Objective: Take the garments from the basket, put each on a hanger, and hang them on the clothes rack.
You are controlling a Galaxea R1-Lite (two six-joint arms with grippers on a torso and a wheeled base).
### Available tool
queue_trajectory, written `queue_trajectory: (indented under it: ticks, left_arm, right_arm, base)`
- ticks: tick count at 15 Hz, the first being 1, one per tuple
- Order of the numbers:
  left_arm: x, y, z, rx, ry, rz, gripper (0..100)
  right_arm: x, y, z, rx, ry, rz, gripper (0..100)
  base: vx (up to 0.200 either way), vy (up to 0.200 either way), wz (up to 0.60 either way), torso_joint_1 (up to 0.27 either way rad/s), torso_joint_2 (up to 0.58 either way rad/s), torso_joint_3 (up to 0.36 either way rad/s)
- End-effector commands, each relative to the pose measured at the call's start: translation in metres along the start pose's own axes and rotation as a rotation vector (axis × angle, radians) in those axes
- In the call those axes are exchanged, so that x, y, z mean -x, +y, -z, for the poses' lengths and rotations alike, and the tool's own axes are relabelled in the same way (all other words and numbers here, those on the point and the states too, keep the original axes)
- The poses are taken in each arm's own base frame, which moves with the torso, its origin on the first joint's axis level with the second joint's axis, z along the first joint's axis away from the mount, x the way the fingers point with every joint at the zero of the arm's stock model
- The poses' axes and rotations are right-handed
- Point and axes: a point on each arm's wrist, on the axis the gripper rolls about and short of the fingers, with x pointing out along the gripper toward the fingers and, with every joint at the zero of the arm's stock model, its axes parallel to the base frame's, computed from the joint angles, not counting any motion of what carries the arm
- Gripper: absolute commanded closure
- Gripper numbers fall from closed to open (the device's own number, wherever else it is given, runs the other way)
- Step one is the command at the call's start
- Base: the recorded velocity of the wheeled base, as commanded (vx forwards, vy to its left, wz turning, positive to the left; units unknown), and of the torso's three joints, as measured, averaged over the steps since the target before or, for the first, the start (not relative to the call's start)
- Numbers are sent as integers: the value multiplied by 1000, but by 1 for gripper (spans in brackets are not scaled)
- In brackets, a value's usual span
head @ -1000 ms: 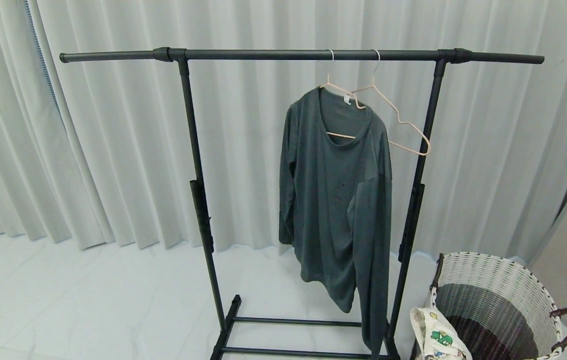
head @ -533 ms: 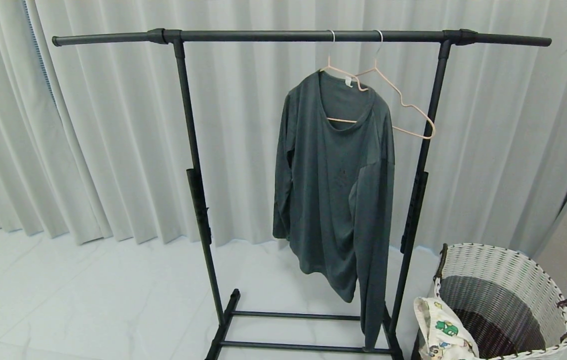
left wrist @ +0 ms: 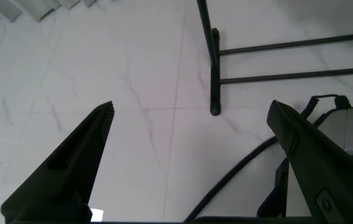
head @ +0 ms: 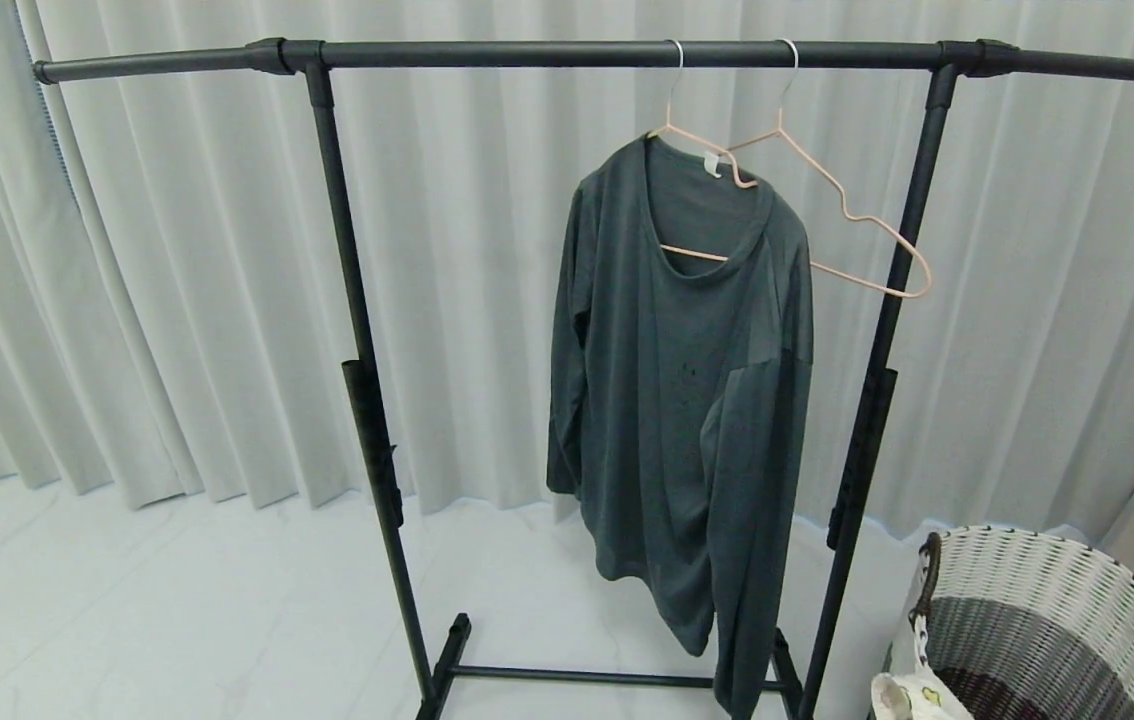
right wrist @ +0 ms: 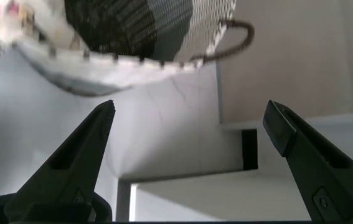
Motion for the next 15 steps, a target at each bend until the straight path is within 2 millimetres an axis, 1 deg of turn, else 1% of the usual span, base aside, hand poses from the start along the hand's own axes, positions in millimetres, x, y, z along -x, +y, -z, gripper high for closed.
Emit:
queue_trajectory:
  ticks: [1, 6, 8, 9, 10, 12, 14, 15]
  left_arm:
    - [0, 0, 0, 0, 0, 0, 0]
    - [0, 0, 0, 1, -5, -1, 0]
    - [1, 0, 0, 3, -15, -3, 0]
    - [1, 0, 0, 3, -15, -3, 0]
    - [1, 0, 0, 3, -15, -3, 0]
    - [1, 0, 0, 3, -14, -1, 0]
    - [1, 0, 0, 5, -14, -2, 0]
    - [1, 0, 0, 5, -15, -1, 0]
  right_arm:
    - [0, 0, 0, 2, 0, 0, 0]
    - [0, 0, 0, 1, 2, -10, 0]
    - [1, 1, 0, -57, -31, -80, 0]
    - [4, 1, 0, -78, -83, -170, 0]
    - [8, 0, -5, -77, -136, -264, 0]
    - [9, -2, -19, -36, -151, -348, 0]
    - [-3, 5, -57, 26, -79, -445, 0]
    - [-10, 12, -71, 63, -51, -467, 0]
  base:
    - [200, 0, 0, -2, 2, 7]
    - [200, 0, 0, 3, 6, 3]
    - [0, 0, 0, 0, 0, 0]
    - [0, 0, 0, 0, 0, 0]
    - [0, 0, 0, 0, 0, 0]
    - [0, 0, 0, 0, 0, 0]
    - [0, 0, 0, 0, 0, 0]
    - [0, 0, 0, 0, 0, 0]
